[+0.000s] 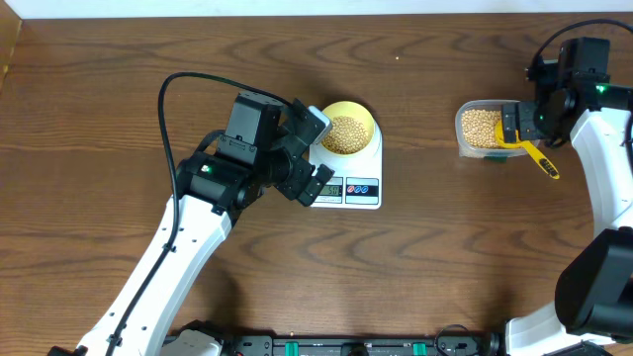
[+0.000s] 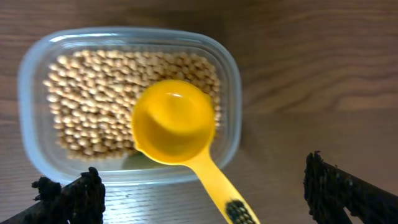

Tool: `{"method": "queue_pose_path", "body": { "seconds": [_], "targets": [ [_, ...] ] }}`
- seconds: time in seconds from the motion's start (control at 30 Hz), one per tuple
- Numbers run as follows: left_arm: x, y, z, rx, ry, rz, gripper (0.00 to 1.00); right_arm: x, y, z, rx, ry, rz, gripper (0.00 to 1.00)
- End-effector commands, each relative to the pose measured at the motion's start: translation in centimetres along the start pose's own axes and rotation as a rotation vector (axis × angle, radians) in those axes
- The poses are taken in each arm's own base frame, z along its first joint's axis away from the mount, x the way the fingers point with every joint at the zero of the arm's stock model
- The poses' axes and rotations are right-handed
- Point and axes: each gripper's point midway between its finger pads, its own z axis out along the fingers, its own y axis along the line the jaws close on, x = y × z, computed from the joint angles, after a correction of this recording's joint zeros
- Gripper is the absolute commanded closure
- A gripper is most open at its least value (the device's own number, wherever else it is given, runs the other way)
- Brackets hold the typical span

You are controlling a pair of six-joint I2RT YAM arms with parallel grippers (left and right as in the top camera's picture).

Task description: Scoop item into bowl and weigh 50g on scale

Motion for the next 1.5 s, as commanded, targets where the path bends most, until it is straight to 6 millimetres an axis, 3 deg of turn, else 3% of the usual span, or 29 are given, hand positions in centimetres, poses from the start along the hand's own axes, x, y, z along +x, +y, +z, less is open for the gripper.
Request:
{"method": "queue_pose_path", "body": {
  "seconds": [0.0, 0.23, 1.47],
  "targets": [
    [0.4, -0.1, 0.3, 0.012, 0.011, 0.011, 0.02, -0.6, 0.9, 0.1, -0.081, -0.03, 0.003, 0.01],
    [0.4, -0.1, 0.3, 0.011, 0.011, 0.011, 0.02, -2.3, 2.9, -0.3, -0.206, -0.109, 0.0, 0.01],
    [0.4, -0.1, 0.3, 0.012, 0.011, 0.011, 0.02, -2.1, 3.0, -0.3, -0.207, -0.1, 0.007, 0.01]
  ]
}}
